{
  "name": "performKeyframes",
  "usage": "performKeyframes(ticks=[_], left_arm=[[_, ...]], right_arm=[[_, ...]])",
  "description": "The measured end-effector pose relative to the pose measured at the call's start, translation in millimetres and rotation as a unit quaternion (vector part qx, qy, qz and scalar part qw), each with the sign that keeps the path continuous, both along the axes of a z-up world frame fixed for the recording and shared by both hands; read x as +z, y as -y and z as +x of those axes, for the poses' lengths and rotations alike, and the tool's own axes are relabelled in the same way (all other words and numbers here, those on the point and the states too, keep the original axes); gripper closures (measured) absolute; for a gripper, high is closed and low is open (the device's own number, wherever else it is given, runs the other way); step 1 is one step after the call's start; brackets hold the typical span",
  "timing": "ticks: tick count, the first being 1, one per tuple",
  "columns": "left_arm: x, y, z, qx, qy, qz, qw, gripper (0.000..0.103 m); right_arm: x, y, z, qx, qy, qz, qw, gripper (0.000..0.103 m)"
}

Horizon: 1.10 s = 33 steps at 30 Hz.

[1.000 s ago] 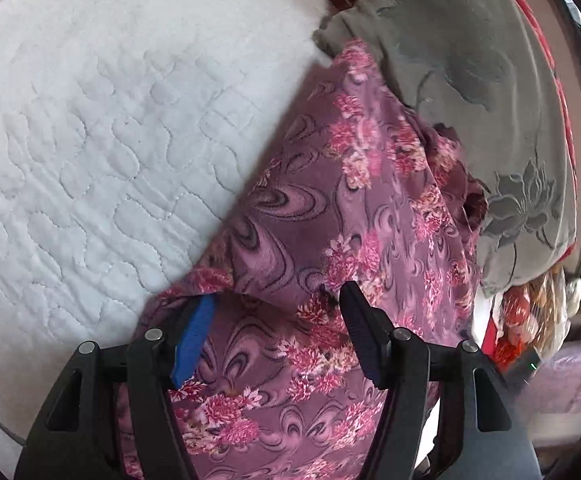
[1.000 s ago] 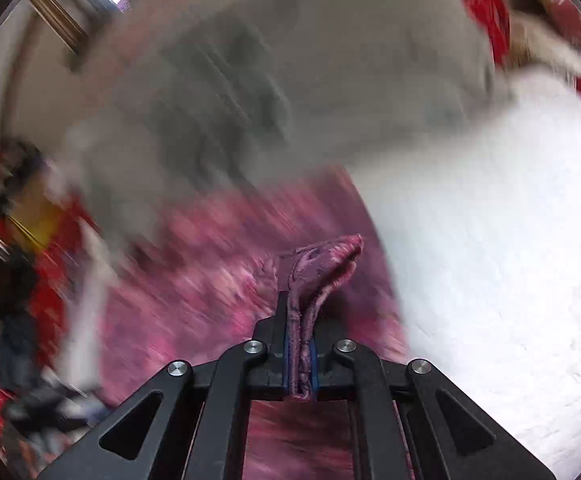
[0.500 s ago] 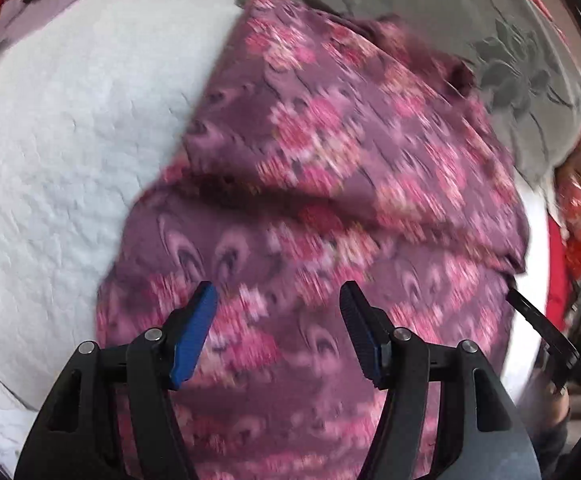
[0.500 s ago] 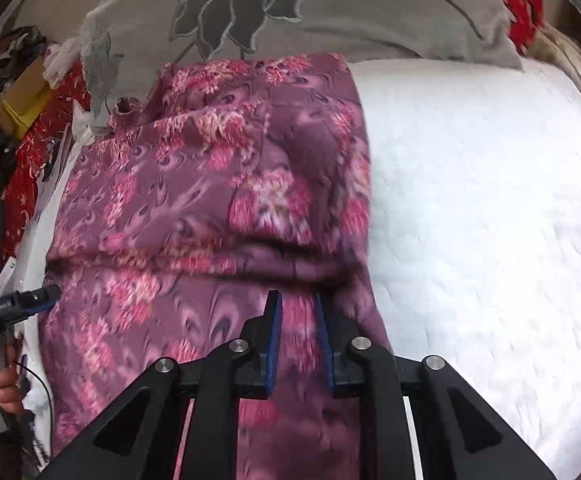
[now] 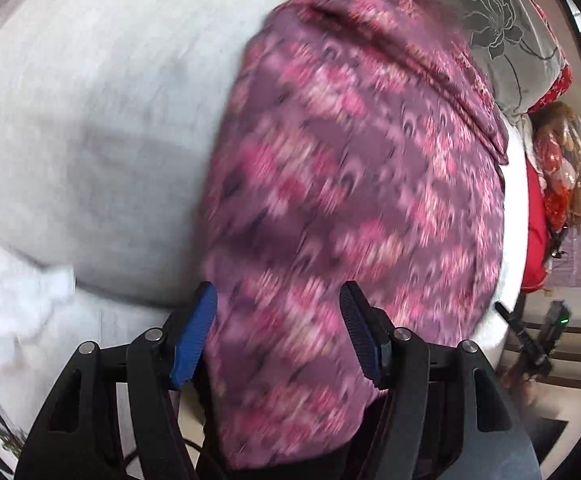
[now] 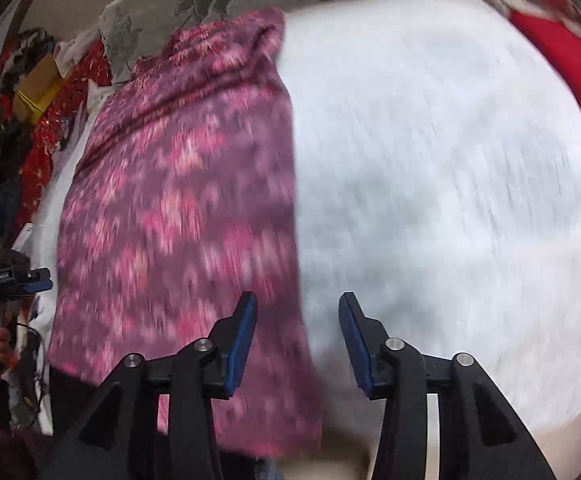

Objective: Fold small clothes

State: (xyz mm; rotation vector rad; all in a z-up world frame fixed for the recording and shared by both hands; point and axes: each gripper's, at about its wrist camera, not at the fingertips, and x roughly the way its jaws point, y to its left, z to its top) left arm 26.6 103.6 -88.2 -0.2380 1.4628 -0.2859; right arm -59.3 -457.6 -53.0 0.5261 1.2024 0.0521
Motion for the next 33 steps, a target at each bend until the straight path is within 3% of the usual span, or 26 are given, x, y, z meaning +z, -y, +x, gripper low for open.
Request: performKeyframes(ticks=[6, 11, 14, 15, 16, 17, 18, 19, 21, 26, 30, 33], left_arm=[[-19.4, -33.2, -34.0, 0.034, -0.051, -0.093, 0.9938, 0.040], [-29.8, -33.7, -57.5, 0.039, -0.073, -0.124, 0.9888, 0.040], [-27.1, -29.5, -70.6, 0.027, -0.060, -0.118, 0.9908, 0.042], [-25.2, -30.7, -73.1, 0.022, -0.057, -0.112, 0.9919, 0.050], [-21.9, -28.0, -76.3, 0.014, -0.050, -0.098, 0.9939, 0.068], [-17.5, -23.4, -79.1, 0.003, -0.039, -0.065, 0.9971, 0.074], [-14.1, -20.2, -81.3, -0.004, -0.029, -0.052, 0.9982, 0.081], [-9.9, -19.7, -82.7, -0.006, -0.024, -0.055, 0.9982, 0.096], [-1.9, -20.6, -82.8, -0.007, -0.023, -0.081, 0.9964, 0.097], [25.3, -12.3, -67.4, 0.000, 0.005, -0.153, 0.9883, 0.097], [43.3, -7.4, -41.5, 0.013, 0.027, -0.207, 0.9779, 0.097], [53.6, -6.9, -21.1, 0.020, 0.045, -0.226, 0.9728, 0.097]], right_arm=[[-39.6, -2.4, -57.0, -0.023, -0.005, 0.086, 0.996, 0.055], [-69.5, -2.3, -70.6, -0.052, 0.008, 0.174, 0.983, 0.052], [-80.6, -4.8, -75.0, -0.057, 0.016, 0.217, 0.974, 0.053], [-83.2, -7.9, -75.3, -0.051, 0.023, 0.237, 0.970, 0.053], [-83.0, -11.5, -75.7, -0.040, 0.030, 0.250, 0.967, 0.059], [-80.7, -15.3, -76.3, -0.027, 0.038, 0.255, 0.966, 0.080], [-77.9, -18.9, -76.4, -0.017, 0.045, 0.254, 0.966, 0.093], [-68.3, -23.6, -78.3, 0.002, 0.061, 0.247, 0.967, 0.093], [-52.8, -27.0, -81.2, 0.017, 0.083, 0.232, 0.969, 0.093], [-0.6, -25.3, -79.5, 0.019, 0.153, 0.236, 0.960, 0.093], [31.2, -21.3, -58.0, 0.004, 0.191, 0.247, 0.950, 0.093], [48.9, -20.2, -32.0, -0.008, 0.214, 0.258, 0.942, 0.093]])
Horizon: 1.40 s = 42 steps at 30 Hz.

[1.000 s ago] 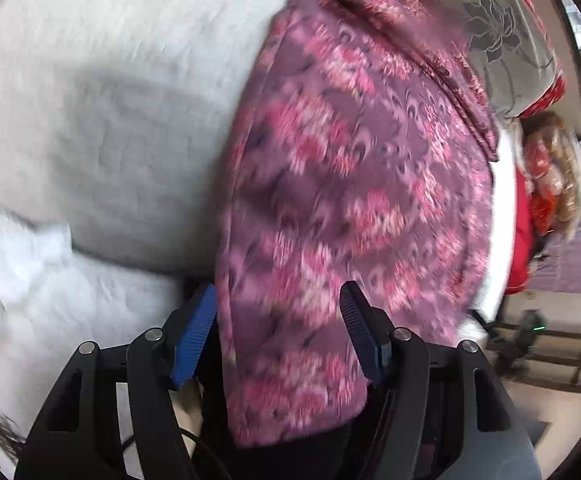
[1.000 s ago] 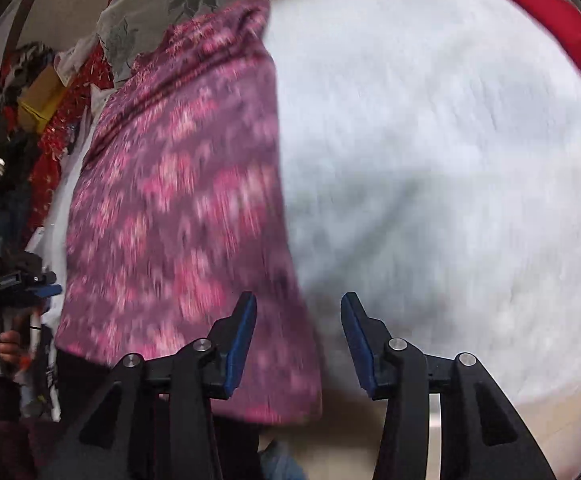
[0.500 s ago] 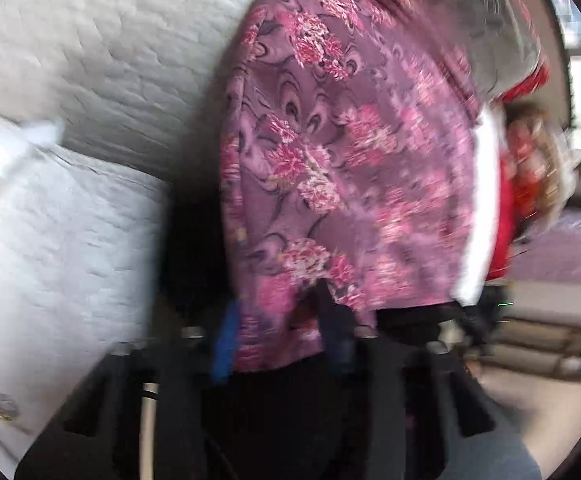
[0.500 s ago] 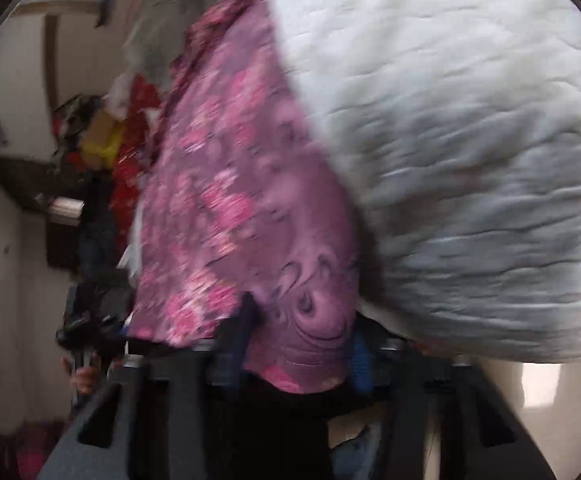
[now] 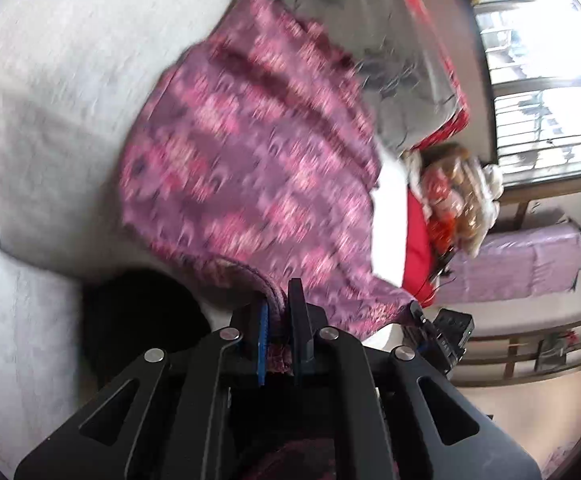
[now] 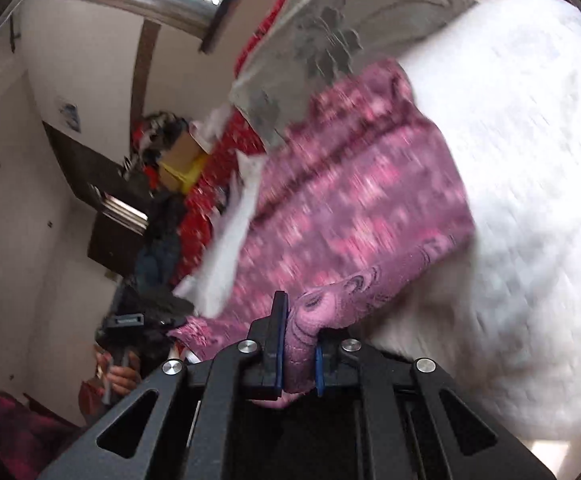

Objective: Fold small clothes

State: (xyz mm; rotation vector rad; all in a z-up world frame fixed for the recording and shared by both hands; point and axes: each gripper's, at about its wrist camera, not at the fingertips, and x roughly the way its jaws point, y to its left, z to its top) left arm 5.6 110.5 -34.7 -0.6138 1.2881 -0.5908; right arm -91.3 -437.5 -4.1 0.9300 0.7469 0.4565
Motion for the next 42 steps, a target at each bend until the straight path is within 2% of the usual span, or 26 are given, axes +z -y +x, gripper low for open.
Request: performKeyframes(ticks=[6, 15, 21, 28, 33, 37, 38, 40, 42], left_arm=[[10.8, -2.2, 42.4, 0.026, 0.021, -0.023, 0.9992, 0.097], [23.3, -8.0, 108.3, 0.066, 0.049, -0.030, 0.9962, 0.096], [26.7, -2.5, 160.8, 0.098, 0.080, -0.018, 0.9918, 0.096], [24.2, 16.4, 249.4, 0.122, 0.098, -0.007, 0.9877, 0.096], [9.1, 33.0, 303.8, 0.127, 0.086, 0.020, 0.9880, 0.096], [-15.0, 41.1, 335.5, 0.133, 0.055, 0.043, 0.9887, 0.096], [-21.7, 41.0, 342.8, 0.134, 0.042, 0.046, 0.9890, 0.096], [-31.1, 36.9, 351.2, 0.140, 0.014, 0.032, 0.9895, 0.096], [-36.2, 28.0, 357.4, 0.149, -0.014, -0.005, 0.9886, 0.096]], right_arm=[[19.9, 4.2, 43.9, -0.025, 0.024, 0.004, 0.999, 0.093], [35.8, 19.8, 108.9, -0.055, 0.044, 0.006, 0.998, 0.093], [34.4, 29.9, 165.1, -0.076, 0.046, -0.002, 0.996, 0.093], [16.4, 57.7, 247.1, -0.129, 0.029, 0.014, 0.991, 0.093], [-5.9, 66.4, 298.6, -0.156, -0.001, 0.012, 0.988, 0.093], [-29.4, 68.9, 335.8, -0.169, -0.040, 0.007, 0.985, 0.093], [-34.4, 69.4, 340.4, -0.171, -0.051, 0.007, 0.984, 0.089], [-49.5, 73.7, 351.7, -0.177, -0.091, 0.025, 0.980, 0.088], [-55.7, 81.2, 354.3, -0.190, -0.111, 0.045, 0.974, 0.088]])
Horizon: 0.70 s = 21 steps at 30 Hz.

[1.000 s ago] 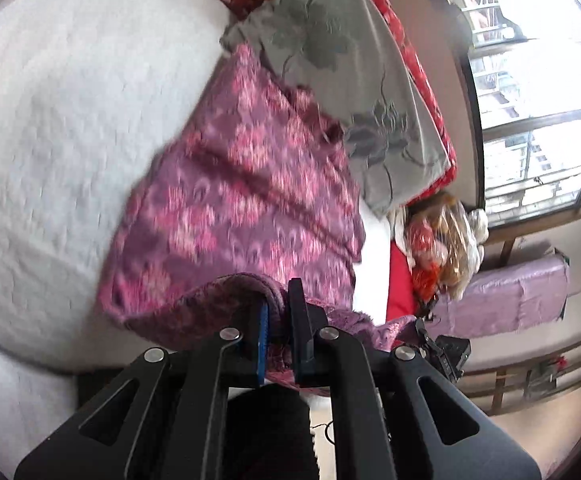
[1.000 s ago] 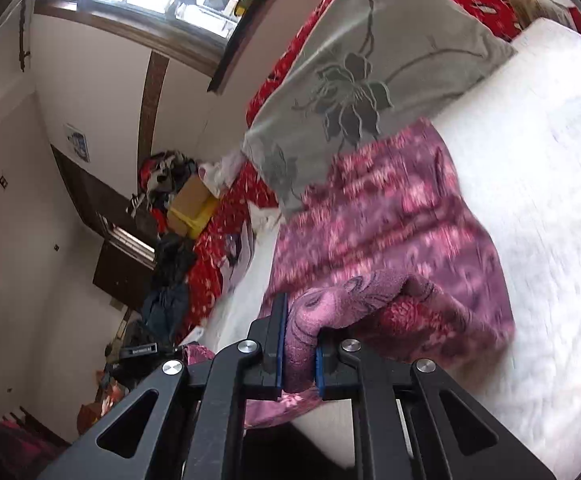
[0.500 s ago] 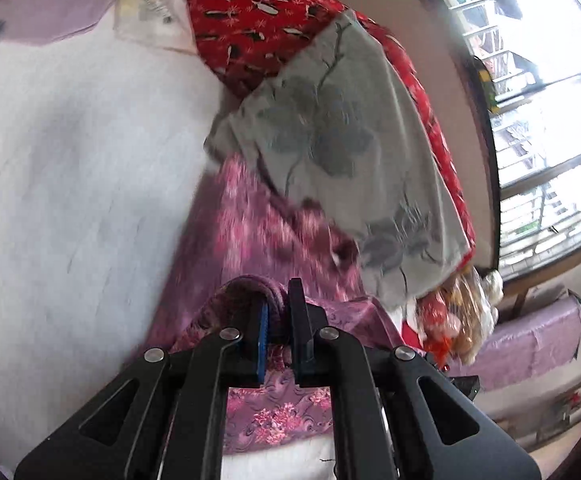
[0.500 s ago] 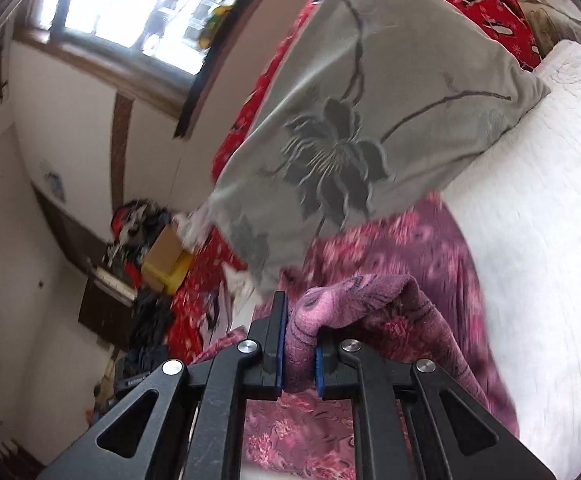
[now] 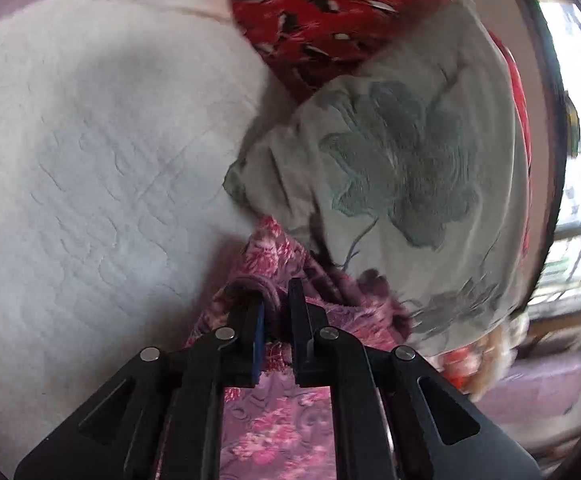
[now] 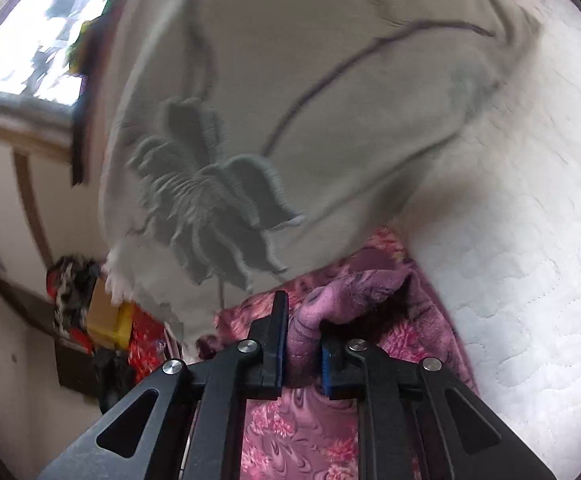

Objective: Fold small clothes

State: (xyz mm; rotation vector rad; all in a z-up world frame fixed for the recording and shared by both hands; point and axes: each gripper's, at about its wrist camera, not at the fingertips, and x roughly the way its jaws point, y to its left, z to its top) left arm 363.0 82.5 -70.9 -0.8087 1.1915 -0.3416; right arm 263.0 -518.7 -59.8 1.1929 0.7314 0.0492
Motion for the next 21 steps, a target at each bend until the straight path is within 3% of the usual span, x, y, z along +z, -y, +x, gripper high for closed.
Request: performKeyframes(ticks=[3, 5, 8, 10, 12, 16, 18, 19, 21], left_arm=[[0.8, -12.4, 1.7, 0.011, -0.018, -0.051, 0.9985, 0.093], [6.1, -20.2, -3.0, 0.014, -0.015, -0.084, 0.9962, 0.086], [28.6, -27.4, -19.1, 0.013, 0.025, -0.083, 0.9962, 0.056], [38.3, -28.9, -30.5, 0.008, 0.047, -0.079, 0.9957, 0.048], [41.8, -19.7, -37.7, -0.019, 0.057, -0.056, 0.9966, 0.048], [18.3, 16.2, -52.4, -0.083, 0.045, 0.047, 0.9944, 0.048], [0.5, 27.0, -55.2, -0.093, 0.028, 0.092, 0.9911, 0.048], [-10.8, 32.1, -55.0, -0.094, 0.017, 0.124, 0.9877, 0.048], [-21.3, 35.7, -56.2, -0.094, 0.018, 0.147, 0.9844, 0.048]], right_arm=[[4.5, 14.9, -9.2, -0.041, 0.020, 0.027, 0.999, 0.078], [11.3, 24.8, -21.7, -0.071, 0.041, 0.029, 0.996, 0.064], [22.2, 32.3, -39.4, -0.075, 0.039, -0.013, 0.996, 0.060], [24.7, 27.3, -42.6, -0.044, 0.008, -0.066, 0.997, 0.059], [22.4, 21.1, -43.7, -0.018, -0.018, -0.106, 0.994, 0.058], [7.8, 3.4, -31.8, 0.014, -0.075, -0.162, 0.984, 0.058], [3.6, -6.5, -24.7, 0.027, -0.071, -0.163, 0.984, 0.069], [6.5, -13.5, -21.4, 0.040, -0.054, -0.172, 0.983, 0.094], [8.3, -21.3, -16.7, 0.038, -0.066, -0.213, 0.974, 0.098]])
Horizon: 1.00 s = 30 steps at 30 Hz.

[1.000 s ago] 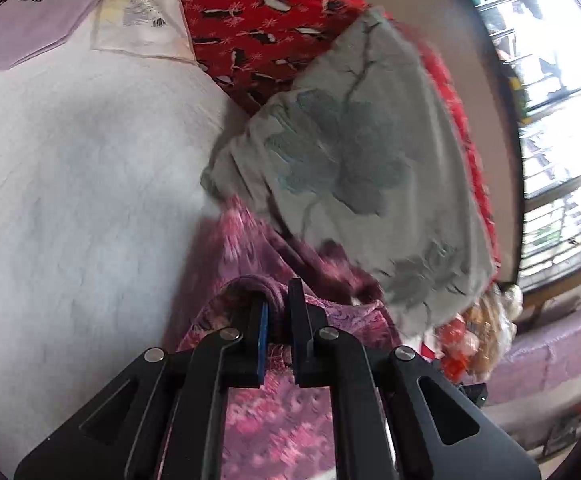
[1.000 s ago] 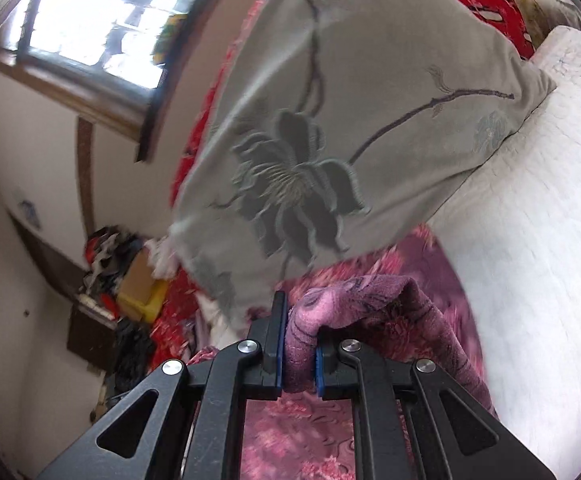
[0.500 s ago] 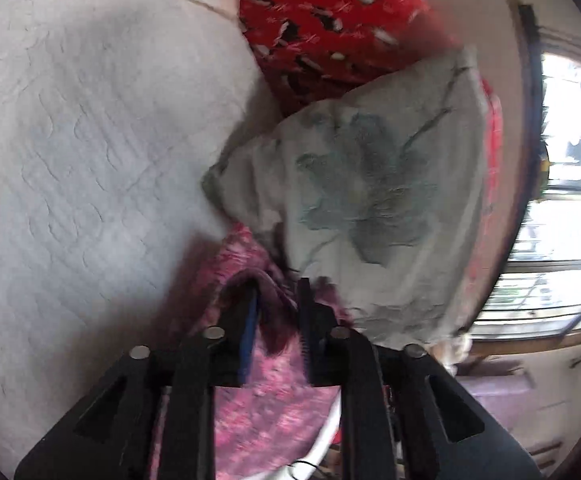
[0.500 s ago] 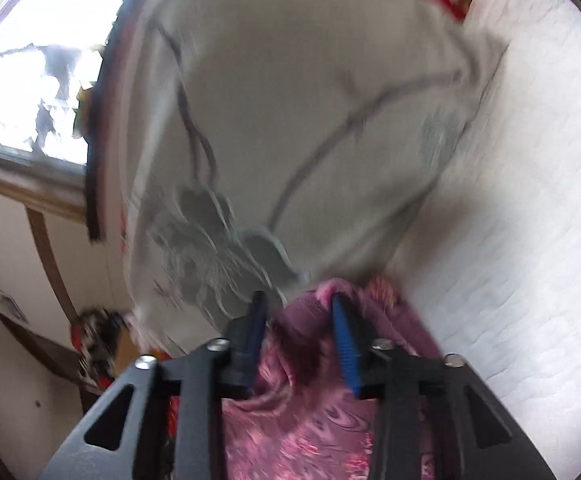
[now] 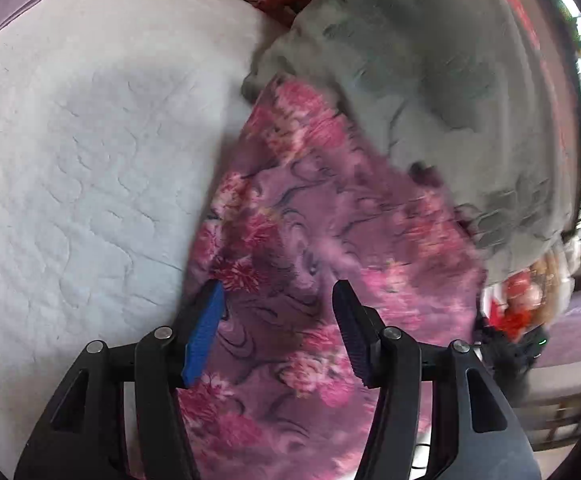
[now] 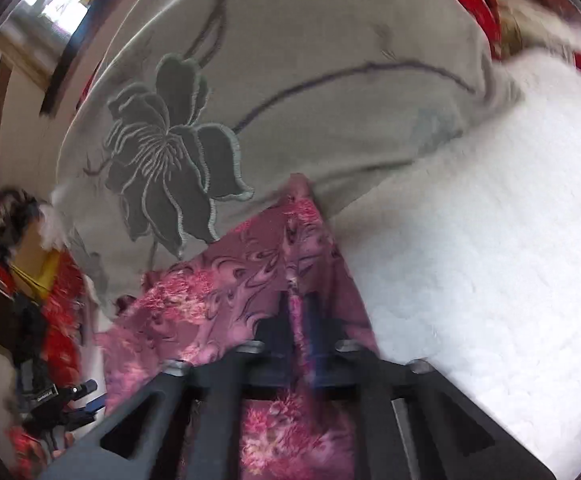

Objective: Fold small clothes

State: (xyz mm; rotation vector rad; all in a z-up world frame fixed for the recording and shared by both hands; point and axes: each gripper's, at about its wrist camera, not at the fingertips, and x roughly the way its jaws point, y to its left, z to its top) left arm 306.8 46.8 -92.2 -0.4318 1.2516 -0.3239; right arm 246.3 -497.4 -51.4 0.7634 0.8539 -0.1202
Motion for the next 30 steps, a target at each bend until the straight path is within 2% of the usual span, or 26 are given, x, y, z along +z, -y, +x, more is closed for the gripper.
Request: performKeyframes(ticks=[3, 4, 6, 8, 9, 10, 12, 14, 15, 17, 19, 22, 23, 25, 27, 28, 30], left_arm=[[10.0, -0.2, -4.3, 0.006, 0.001, 0.005, 1.0000, 0.048], [13.5, 0.7, -6.8, 0.002, 0.001, 0.006, 1.0000, 0.048], [23.8, 4.8, -20.6, -0.018, 0.013, 0.017, 0.9996, 0.048], [32.0, 12.3, -44.9, -0.045, 0.037, 0.031, 0.9978, 0.047], [31.1, 17.1, -51.0, -0.053, 0.043, 0.045, 0.9966, 0.043], [27.5, 21.1, -58.5, -0.058, 0.046, 0.062, 0.9954, 0.040], [13.5, 29.2, -66.3, -0.069, 0.041, 0.093, 0.9924, 0.040], [8.3, 33.8, -73.5, -0.075, 0.056, 0.120, 0.9883, 0.040], [11.9, 35.8, -77.3, -0.074, 0.060, 0.129, 0.9871, 0.040], [21.2, 37.9, -89.1, -0.071, 0.063, 0.136, 0.9861, 0.039], [27.7, 36.9, -102.4, -0.073, 0.070, 0.128, 0.9865, 0.039], [20.1, 44.0, -118.8, -0.080, 0.058, 0.130, 0.9866, 0.039], [9.5, 47.5, -121.7, -0.082, 0.045, 0.145, 0.9850, 0.039], [-2.4, 52.6, -124.6, -0.083, 0.038, 0.169, 0.9814, 0.039], [-0.3, 59.9, -131.8, -0.087, 0.060, 0.193, 0.9755, 0.038], [0.0, 63.5, -133.9, -0.090, 0.062, 0.200, 0.9737, 0.034], [-1.9, 67.3, -136.5, -0.091, 0.060, 0.203, 0.9731, 0.031]], right_arm=[[-9.3, -2.4, 6.1, 0.008, -0.059, -0.021, 0.998, 0.096], [-1.4, -4.2, 2.4, 0.008, -0.053, -0.034, 0.998, 0.090], [15.7, -8.2, -10.6, 0.012, -0.029, -0.056, 0.998, 0.090], [28.5, -13.8, -27.2, 0.027, 0.007, -0.045, 0.999, 0.088], [32.9, -19.0, -40.4, 0.039, 0.023, -0.037, 0.998, 0.086], [32.2, -23.9, -48.0, 0.046, 0.025, -0.033, 0.998, 0.080], [18.1, -35.2, -53.4, 0.066, -0.004, -0.037, 0.997, 0.078], [-2.0, -41.5, -56.1, 0.086, -0.058, -0.053, 0.993, 0.084], [-1.1, -38.7, -62.2, 0.084, -0.050, -0.060, 0.993, 0.084], [12.7, -34.8, -76.6, 0.067, -0.031, -0.056, 0.996, 0.077], [22.8, -34.3, -88.7, 0.060, -0.016, -0.052, 0.997, 0.077], [27.8, -41.0, -111.7, 0.066, -0.004, -0.073, 0.995, 0.076], [27.2, -45.1, -110.6, 0.071, -0.010, -0.073, 0.995, 0.075], [6.5, -49.3, -117.9, 0.082, -0.062, -0.075, 0.992, 0.077], [0.9, -50.7, -125.8, 0.083, -0.076, -0.070, 0.991, 0.078], [7.1, -52.4, -134.0, 0.077, -0.059, -0.068, 0.993, 0.075], [18.3, -55.8, -144.6, 0.078, -0.027, -0.059, 0.995, 0.075]])
